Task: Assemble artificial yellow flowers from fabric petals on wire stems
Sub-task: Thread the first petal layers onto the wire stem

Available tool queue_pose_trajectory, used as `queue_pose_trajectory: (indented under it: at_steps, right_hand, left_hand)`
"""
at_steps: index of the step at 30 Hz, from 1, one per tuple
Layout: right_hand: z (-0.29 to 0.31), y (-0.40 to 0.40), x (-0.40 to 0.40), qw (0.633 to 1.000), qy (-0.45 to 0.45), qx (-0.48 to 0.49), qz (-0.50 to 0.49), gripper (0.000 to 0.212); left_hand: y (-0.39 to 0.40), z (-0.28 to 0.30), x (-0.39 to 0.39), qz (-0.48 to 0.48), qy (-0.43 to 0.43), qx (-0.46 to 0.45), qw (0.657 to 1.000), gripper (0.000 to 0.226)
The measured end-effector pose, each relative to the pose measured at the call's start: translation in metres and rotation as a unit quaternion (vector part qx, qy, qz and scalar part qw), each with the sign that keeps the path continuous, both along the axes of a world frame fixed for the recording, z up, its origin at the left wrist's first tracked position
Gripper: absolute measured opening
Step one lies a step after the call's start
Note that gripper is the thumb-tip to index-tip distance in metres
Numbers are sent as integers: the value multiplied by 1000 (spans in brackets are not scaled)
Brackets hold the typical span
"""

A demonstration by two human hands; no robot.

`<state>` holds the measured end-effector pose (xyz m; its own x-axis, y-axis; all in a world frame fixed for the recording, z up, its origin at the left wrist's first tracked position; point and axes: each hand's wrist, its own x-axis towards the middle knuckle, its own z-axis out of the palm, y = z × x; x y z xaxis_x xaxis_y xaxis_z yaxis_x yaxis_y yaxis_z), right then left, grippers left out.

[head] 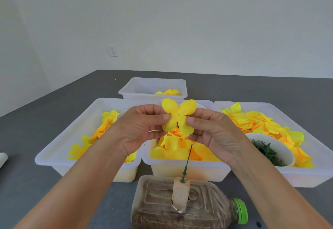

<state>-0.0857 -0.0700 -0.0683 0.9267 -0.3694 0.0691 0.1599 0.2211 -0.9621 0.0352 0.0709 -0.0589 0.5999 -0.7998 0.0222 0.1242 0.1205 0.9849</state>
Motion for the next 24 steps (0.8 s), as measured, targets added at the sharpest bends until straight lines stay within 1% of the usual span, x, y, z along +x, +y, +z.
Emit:
queue_pose_trajectory:
  at_steps: [2, 6, 11, 14, 19, 22, 24]
  right_hand:
    - [-1, -1, -3, 1000, 13, -4, -6, 21]
    - [-1, 0, -5, 999, -4, 51, 15, 12]
    - [2, -1, -8, 998, -26, 51, 35, 24]
    - [3, 0, -10, 997, -31, 63, 42, 24]
    - [4, 1, -15, 998, 3, 53, 32, 16]
    - [2, 2, -16, 996, 8, 81, 25, 11]
    - [1, 3, -15, 994, 6, 109, 16, 12]
  left_hand:
    - [0, -1, -2, -5, 5, -1, 1000, 13]
    - [-2, -1, -7, -16, 9, -2, 1000, 12]
    - [0, 3, -10, -8, 16, -11, 1000, 25]
    - [1, 5, -13, -8, 18, -19, 1000, 30]
    - [2, 7, -16, 4, 7, -23, 1000, 30]
    - [1, 7, -19, 5, -5, -15, 1000, 32]
    - [0, 7, -21, 1, -7, -11, 1000, 33]
